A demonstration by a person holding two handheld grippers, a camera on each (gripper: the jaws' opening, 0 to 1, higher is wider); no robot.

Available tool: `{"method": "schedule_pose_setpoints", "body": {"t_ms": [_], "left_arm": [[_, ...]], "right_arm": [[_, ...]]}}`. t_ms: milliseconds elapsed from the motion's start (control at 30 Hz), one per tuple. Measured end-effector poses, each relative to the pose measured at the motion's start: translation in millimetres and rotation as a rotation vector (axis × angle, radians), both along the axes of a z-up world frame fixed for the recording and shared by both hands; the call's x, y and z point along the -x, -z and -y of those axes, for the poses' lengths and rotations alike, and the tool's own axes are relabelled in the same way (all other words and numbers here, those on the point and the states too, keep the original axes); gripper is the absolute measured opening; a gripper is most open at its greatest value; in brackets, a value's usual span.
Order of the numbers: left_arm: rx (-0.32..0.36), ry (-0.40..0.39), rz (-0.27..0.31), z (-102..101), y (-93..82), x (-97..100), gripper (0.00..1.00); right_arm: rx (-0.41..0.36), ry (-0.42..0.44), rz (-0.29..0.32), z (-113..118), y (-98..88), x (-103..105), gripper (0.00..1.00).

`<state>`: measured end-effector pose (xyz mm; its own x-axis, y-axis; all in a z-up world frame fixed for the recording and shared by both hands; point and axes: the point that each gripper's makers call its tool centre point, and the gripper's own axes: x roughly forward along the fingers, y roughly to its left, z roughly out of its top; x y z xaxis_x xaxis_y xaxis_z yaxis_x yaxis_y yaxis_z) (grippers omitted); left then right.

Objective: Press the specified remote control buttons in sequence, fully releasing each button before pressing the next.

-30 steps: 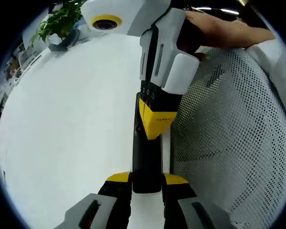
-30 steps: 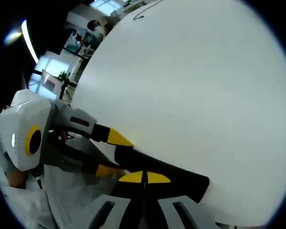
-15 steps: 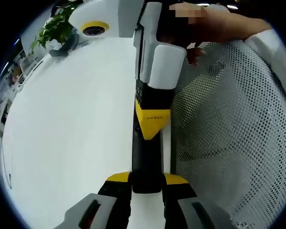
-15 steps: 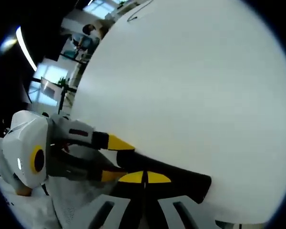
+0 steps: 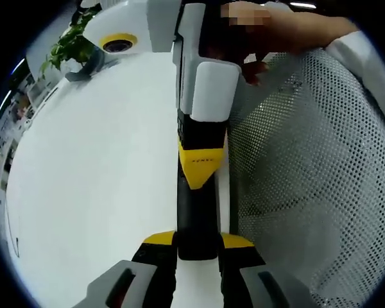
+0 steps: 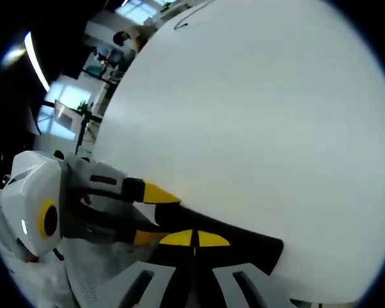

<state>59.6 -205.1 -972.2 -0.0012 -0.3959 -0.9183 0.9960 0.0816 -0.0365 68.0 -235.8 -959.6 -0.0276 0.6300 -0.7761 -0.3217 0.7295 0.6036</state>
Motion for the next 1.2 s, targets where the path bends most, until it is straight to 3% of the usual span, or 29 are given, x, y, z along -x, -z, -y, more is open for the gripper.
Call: {"method": "schedule_pose_setpoints", "body": {"t_ms": [367, 433, 467, 633, 967, 1200], "left_arm": [[0.003, -0.017, 0.011, 0.3, -0.1, 0.0, 0.24], [0.007, -0.023, 0.010, 0.5, 0.0, -0.1, 0.24], [0.009, -0.027, 0.009, 0.5, -0.2, -0.1, 0.24], [0.016, -0.038, 0.012, 0.8, 0.0, -0.4, 0.24], [0.014, -0.039, 0.014, 1.2, -0.6, -0.5, 0.24], [0.009, -0.037, 0.011, 1.7, -1.0, -0.6, 0.24]], "right_arm": [[0.013, -0.054, 0.042, -2.3, -1.5, 1.4, 0.00], [-0.013, -0.057, 0.041, -7.6, -2.4, 2.1, 0.00], [-0.045, -0.079, 0.008, -14.5, -5.0, 8.0, 0.00], [-0.006, -0.140, 0.060, -16.5, -1.1, 10.6, 0.00], [0.002, -0.107, 0.075, -13.2, -1.2, 4.3, 0.00], [0.037, -0.137, 0.125, -13.1, -1.4, 2.7, 0.00]]}}
